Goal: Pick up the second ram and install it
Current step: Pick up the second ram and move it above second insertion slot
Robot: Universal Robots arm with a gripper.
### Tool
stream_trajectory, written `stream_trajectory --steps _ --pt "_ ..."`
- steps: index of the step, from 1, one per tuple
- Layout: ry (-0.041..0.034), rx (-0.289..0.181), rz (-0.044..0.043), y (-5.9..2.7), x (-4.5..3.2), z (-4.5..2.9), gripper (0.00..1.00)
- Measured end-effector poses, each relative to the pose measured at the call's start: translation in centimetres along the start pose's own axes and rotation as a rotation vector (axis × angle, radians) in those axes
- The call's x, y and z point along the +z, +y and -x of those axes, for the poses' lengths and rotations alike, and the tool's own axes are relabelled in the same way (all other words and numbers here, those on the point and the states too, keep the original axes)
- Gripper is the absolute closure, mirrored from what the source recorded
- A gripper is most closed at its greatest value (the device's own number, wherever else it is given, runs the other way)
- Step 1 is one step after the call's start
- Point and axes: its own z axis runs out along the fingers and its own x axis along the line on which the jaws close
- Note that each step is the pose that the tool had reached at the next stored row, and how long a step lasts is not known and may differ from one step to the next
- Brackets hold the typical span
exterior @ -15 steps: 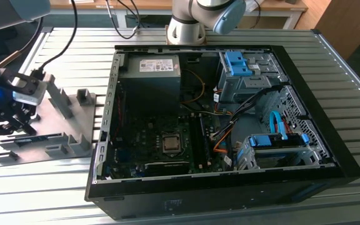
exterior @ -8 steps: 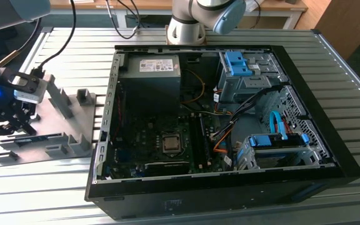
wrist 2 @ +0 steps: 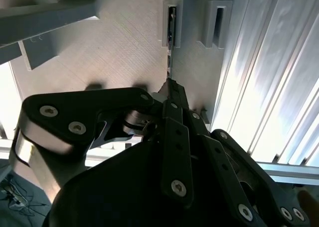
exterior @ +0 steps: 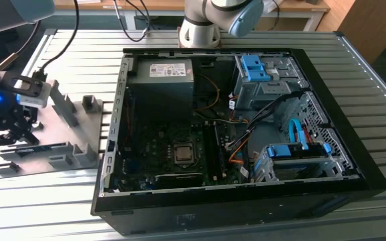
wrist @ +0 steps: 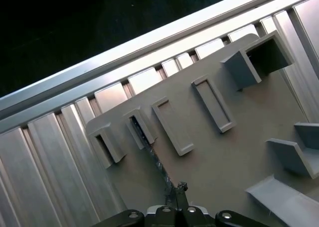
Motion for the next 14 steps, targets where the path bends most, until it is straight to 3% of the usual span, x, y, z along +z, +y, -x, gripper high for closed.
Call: stream_trajectory --steps 14 --pt "0.0009 -0.084 0.0017 0.00 0.00 0.00 0.90"
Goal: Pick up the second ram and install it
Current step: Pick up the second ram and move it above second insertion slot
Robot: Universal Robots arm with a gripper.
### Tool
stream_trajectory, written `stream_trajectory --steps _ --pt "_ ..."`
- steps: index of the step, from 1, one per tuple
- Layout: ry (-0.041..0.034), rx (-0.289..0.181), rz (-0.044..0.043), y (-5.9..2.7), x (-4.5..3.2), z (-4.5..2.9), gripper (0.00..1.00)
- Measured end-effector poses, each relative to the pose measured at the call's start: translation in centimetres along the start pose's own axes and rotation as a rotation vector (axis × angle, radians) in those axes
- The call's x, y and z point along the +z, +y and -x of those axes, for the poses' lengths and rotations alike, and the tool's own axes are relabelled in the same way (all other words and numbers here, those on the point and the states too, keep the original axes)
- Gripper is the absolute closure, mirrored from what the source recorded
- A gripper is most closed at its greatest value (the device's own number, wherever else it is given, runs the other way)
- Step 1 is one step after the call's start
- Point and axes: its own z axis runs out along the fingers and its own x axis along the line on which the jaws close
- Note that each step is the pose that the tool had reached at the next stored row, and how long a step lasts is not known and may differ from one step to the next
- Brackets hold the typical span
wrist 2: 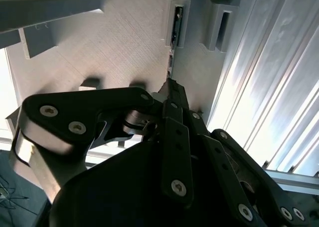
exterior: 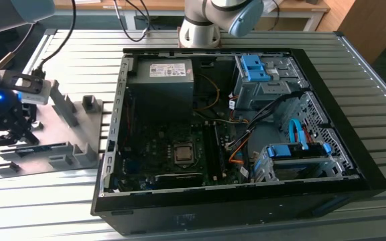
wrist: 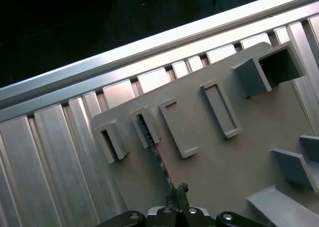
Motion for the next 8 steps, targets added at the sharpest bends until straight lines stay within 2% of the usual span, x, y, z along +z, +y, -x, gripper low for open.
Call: stream_trajectory --steps 8 --pt "0.0004 -0.043 0.0009 0.00 0.00 0.00 0.90"
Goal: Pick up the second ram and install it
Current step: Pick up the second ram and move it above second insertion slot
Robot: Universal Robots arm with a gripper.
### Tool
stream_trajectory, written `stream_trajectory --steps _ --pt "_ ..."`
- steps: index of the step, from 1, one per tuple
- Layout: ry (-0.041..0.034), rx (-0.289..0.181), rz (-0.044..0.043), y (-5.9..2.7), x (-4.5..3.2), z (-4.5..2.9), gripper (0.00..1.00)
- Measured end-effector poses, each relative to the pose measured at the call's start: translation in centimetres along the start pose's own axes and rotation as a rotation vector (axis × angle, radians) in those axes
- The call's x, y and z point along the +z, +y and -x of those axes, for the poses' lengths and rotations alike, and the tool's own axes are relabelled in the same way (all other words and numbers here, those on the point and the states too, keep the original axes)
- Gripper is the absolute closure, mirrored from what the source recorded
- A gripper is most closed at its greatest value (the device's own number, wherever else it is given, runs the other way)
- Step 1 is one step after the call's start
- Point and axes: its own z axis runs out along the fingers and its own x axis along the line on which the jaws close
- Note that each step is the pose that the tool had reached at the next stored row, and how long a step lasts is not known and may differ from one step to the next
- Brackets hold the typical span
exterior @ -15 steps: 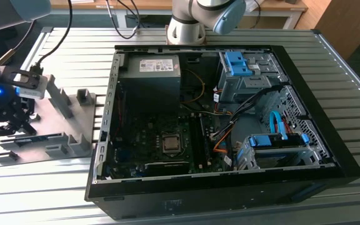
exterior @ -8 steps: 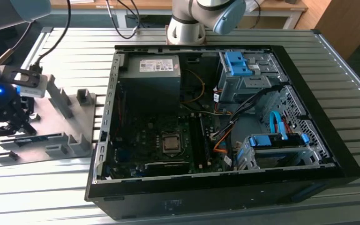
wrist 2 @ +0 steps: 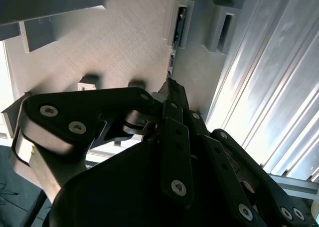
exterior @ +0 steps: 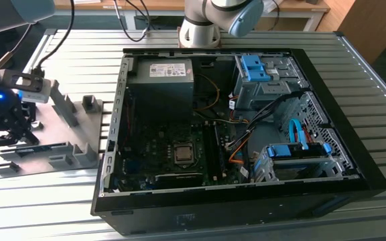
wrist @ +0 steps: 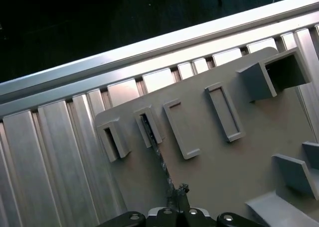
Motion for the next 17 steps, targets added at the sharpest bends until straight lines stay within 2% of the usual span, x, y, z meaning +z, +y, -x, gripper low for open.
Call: stream_trajectory --steps 17 --pt "0.0009 -0.087 0.0018 0.00 0.00 0.00 0.90"
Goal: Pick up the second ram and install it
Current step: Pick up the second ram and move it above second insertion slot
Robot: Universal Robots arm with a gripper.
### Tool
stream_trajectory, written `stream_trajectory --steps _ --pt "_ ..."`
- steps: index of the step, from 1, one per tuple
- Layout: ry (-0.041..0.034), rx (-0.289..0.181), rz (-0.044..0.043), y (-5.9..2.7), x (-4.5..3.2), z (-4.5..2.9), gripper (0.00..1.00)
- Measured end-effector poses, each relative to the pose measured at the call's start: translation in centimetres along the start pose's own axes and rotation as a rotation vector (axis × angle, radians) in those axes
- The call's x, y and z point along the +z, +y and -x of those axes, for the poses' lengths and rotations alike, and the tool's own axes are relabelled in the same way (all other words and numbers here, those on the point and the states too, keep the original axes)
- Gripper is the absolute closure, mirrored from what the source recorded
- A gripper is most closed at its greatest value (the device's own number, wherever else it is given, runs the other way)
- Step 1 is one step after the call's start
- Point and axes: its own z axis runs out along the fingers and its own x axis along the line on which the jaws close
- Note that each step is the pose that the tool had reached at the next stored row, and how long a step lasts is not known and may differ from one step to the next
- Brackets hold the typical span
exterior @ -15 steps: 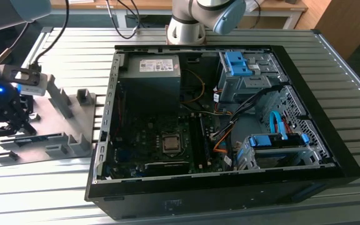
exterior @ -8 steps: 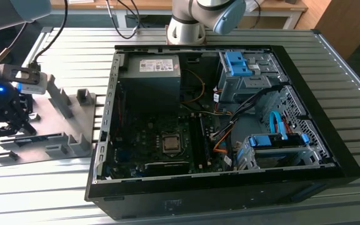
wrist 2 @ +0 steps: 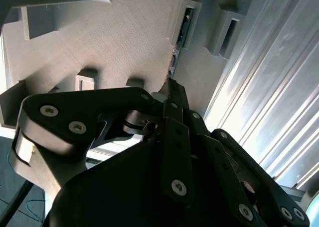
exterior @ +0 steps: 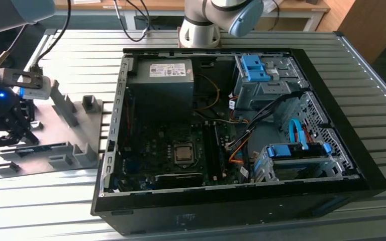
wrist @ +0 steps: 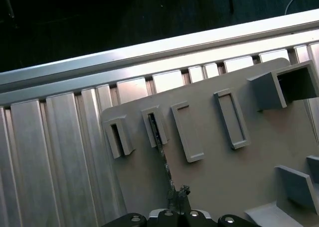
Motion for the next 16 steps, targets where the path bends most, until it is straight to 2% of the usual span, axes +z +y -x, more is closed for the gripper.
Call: stream_trajectory --steps 16 --pt "0.0008 -0.075 0.0016 0.00 0.00 0.00 0.90"
